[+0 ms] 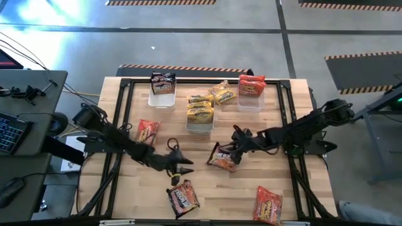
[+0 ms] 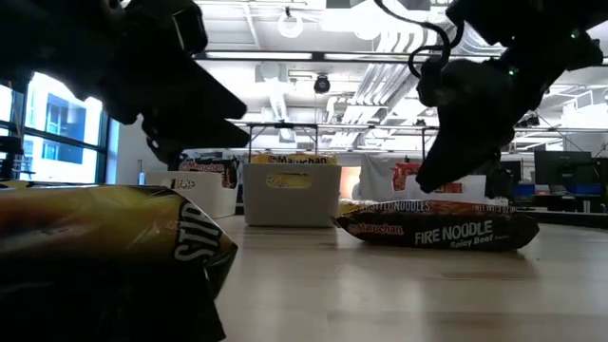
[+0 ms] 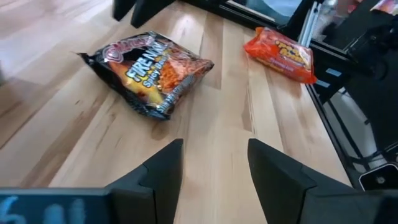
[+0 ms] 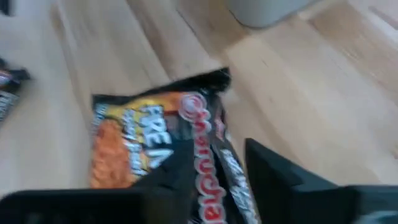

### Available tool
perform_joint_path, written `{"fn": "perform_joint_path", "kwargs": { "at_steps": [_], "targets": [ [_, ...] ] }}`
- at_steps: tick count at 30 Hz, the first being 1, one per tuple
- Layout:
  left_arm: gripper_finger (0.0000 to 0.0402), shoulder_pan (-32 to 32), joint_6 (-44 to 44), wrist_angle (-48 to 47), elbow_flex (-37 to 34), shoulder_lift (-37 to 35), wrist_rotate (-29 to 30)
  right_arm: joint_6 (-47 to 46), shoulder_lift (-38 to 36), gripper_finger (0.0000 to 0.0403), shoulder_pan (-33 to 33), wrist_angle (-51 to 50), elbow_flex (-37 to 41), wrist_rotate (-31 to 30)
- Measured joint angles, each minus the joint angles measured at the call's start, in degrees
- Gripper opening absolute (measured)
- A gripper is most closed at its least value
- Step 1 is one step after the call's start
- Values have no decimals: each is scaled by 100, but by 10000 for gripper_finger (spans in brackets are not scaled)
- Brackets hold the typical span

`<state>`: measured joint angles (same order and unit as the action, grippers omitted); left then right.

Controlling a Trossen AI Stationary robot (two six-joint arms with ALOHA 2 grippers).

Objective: Sort Maruchan noodles
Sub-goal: Put the top black noodle pack into the white bin

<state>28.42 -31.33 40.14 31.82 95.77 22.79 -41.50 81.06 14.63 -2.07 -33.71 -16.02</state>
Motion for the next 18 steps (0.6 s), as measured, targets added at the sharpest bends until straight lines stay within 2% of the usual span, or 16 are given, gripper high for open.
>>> {"fn": "perform_joint_path", "kwargs": {
  "at_steps": [4, 7, 12, 18],
  "targets": [
    [175, 0, 4, 0, 79, 100, -10, 283, 0, 191, -48, -451, -1, 323],
    [175, 0, 2, -6, 78, 102, -10, 427, 0, 217, -46, -437, 32, 561],
    [175, -60, -141, -29, 78, 100, -27, 278, 0, 222, -138, 133, 392, 770],
    [174, -271, -795, -265, 78, 100, -280, 298, 0, 201, -190, 1019, 727, 933]
  ]
}}
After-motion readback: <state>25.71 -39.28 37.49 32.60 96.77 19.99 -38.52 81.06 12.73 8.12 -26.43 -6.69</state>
